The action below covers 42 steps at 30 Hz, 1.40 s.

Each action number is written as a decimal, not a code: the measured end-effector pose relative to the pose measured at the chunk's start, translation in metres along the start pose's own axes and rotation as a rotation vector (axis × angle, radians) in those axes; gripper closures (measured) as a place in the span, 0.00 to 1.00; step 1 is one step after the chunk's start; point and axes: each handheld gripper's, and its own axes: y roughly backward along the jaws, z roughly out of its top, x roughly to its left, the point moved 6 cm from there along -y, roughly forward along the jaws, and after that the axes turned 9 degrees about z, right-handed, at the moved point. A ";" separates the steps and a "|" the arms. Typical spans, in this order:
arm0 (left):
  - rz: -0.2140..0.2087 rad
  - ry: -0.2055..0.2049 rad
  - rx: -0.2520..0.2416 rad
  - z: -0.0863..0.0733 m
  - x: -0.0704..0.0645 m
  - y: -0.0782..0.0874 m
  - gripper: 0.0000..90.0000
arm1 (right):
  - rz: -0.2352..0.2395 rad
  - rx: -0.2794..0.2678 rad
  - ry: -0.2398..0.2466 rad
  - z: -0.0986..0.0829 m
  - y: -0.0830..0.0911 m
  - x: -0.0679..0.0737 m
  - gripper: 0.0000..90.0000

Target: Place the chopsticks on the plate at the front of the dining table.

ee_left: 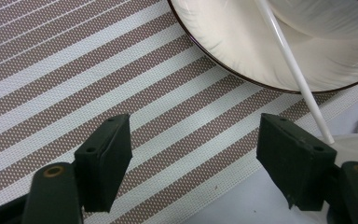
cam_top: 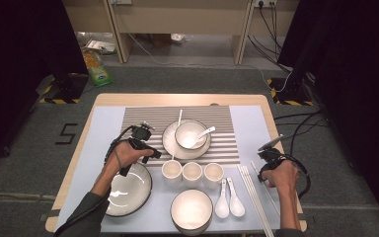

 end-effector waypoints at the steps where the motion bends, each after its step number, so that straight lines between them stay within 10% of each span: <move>1: -0.001 0.001 -0.001 0.000 0.000 0.000 0.29 | 0.005 -0.007 -0.022 0.001 0.001 -0.004 0.93; 5: -0.004 -0.001 -0.005 0.000 -0.002 -0.001 0.29 | 0.025 -0.008 -0.057 0.002 0.001 -0.007 0.93; 19: -0.003 -0.007 -0.014 0.002 -0.005 0.002 0.29 | -0.131 0.042 0.058 0.005 -0.003 0.006 0.92; 30: 0.000 0.000 -0.014 0.001 0.000 0.001 0.29 | -0.066 0.008 0.078 0.005 0.004 -0.001 0.94; 42: -0.013 -0.006 -0.035 0.006 -0.005 0.009 0.29 | -0.036 -0.115 0.125 0.018 0.055 0.012 0.94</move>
